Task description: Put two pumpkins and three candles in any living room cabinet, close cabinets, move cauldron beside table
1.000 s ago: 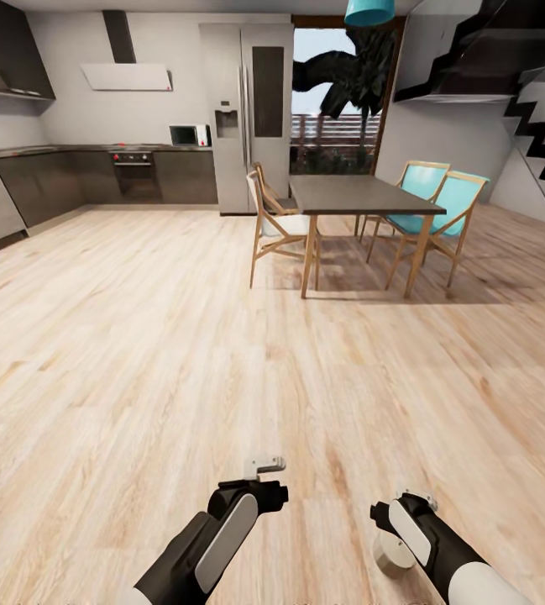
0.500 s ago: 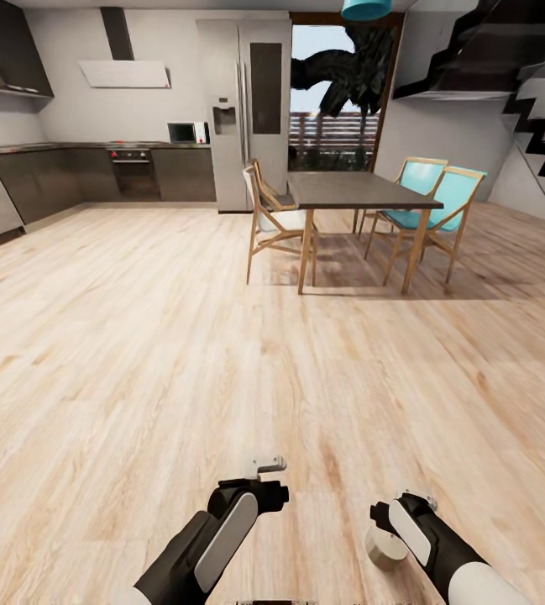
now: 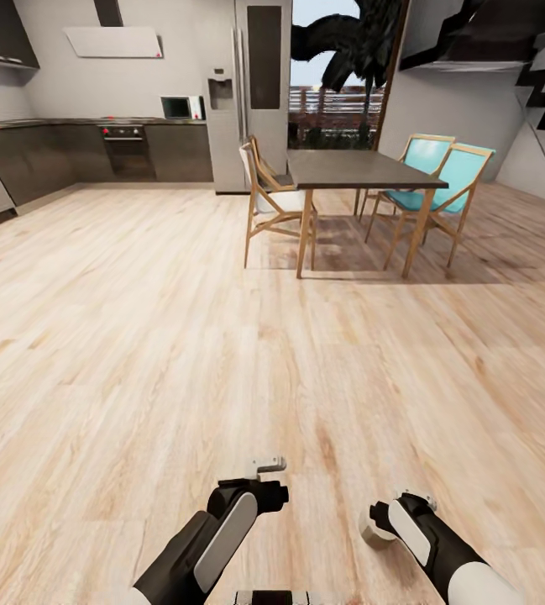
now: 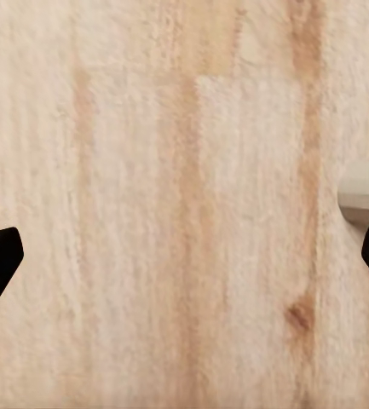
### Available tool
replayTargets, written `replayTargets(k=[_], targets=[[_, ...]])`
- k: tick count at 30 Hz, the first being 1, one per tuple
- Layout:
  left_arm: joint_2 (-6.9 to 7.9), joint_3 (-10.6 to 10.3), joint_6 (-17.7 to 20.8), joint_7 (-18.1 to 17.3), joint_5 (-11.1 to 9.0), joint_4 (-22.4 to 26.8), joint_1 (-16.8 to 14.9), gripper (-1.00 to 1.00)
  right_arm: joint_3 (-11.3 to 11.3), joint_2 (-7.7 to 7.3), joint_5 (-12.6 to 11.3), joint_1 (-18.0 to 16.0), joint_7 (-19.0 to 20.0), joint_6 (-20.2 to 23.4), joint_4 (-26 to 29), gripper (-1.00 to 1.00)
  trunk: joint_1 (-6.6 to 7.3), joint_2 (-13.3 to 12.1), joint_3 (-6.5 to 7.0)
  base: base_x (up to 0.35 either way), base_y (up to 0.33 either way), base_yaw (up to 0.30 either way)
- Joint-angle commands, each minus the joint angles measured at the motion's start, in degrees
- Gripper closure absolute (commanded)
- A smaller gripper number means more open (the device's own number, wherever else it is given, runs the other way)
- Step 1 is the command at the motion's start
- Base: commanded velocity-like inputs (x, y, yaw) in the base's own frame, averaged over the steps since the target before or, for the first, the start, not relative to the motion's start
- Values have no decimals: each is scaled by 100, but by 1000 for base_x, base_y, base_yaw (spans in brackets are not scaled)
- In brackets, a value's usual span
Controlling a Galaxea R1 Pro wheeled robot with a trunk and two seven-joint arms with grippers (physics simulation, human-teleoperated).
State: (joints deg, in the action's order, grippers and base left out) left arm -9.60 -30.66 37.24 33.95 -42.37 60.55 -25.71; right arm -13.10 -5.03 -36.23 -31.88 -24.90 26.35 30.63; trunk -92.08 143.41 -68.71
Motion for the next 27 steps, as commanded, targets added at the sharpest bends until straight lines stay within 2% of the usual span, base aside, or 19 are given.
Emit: replayTargets(k=[1, 4, 5, 7, 10, 12, 13, 15, 17, 18, 19, 20, 21, 23, 25, 27], targets=[[7, -10, 7, 59, -60, 34, -4, -100, -48, -10, -51, -3, -46, 19, 12, -100, -1, 4, -28, -13, -23, 0], [25, 71, 213, 57, -102, 414, 14, -100, -47, -13, 5, -3, -44, 19, 11, -100, -9, 8, -94, -6, -10, 0], [40, 349, 597, 47, -269, 1004, 66, -100, -45, -13, 39, -3, -42, 19, 10, -100, -11, 9, -116, -1, -2, 0], [102, 710, 1032, 28, -501, 1537, 143, -100, -44, -13, 53, -3, -42, 19, 12, -100, -16, 12, -161, -1, -1, 0], [209, 1278, 1529, -62, -852, 1858, 236, -100, -44, -8, 61, -3, -42, 19, 13, -100, -24, 16, -227, 0, 0, 0], [277, 1739, 1916, -218, -1082, 1926, 255, -100, -44, -7, 62, -3, -42, 19, 16, -100, -29, 19, -272, 0, 0, 0], [383, 1983, 2055, -312, -1165, 1945, 261, -100, -44, -7, 62, -3, -42, 19, 15, -100, -32, 20, -294, 0, 0, 0], [732, 2341, 2192, -560, -1316, 1964, 276, -100, -44, -3, 63, -3, -42, 19, 14, -100, -34, 21, -316, 0, 0, 0], [1204, 2509, 2250, -918, -1599, 1972, 282, -100, -44, 3, 63, -3, -42, 19, 16, -100, -34, 21, -316, 0, 0, 0], [1479, 2545, 2264, -1121, -1817, 1974, 283, -100, -44, 1, 63, -3, -42, 19, 18, -100, -34, 21, -316, 0, 0, 0], [1905, 2547, 2276, -1416, -2226, 1979, 285, -100, -44, -7, 63, -3, -42, 19, 20, -100, -34, 21, -316, 0, 0, 0], [2253, 2529, 2276, -1615, -2593, 1982, 285, -100, -44, -9, 63, -3, -42, 19, 21, -100, -34, 21, -316, 0, 0, 0], [2469, 2517, 2276, -1699, -2807, 1984, 285, -100, -44, -8, 63, -3, -42, 19, 21, -100, -34, 21, -316, 0, 0, 0], [2837, 2508, 2276, -1790, -3089, 1985, 286, -100, -44, -2, 63, -3, -42, 19, 22, -100, -34, 21, -316, 0, 0, 0], [3110, 2522, 2276, -1843, -3233, 1982, 286, -100, -44, 7, 63, -3, -42, 19, 22, -100, -34, 21, -316, 0, 0, 0], [3195, 2527, 2276, -1862, -3271, 1980, 286, -100, -44, 20, 63, -3, -37, 19, 22, -100, -34, 21, -316, 0, 0, 0]])
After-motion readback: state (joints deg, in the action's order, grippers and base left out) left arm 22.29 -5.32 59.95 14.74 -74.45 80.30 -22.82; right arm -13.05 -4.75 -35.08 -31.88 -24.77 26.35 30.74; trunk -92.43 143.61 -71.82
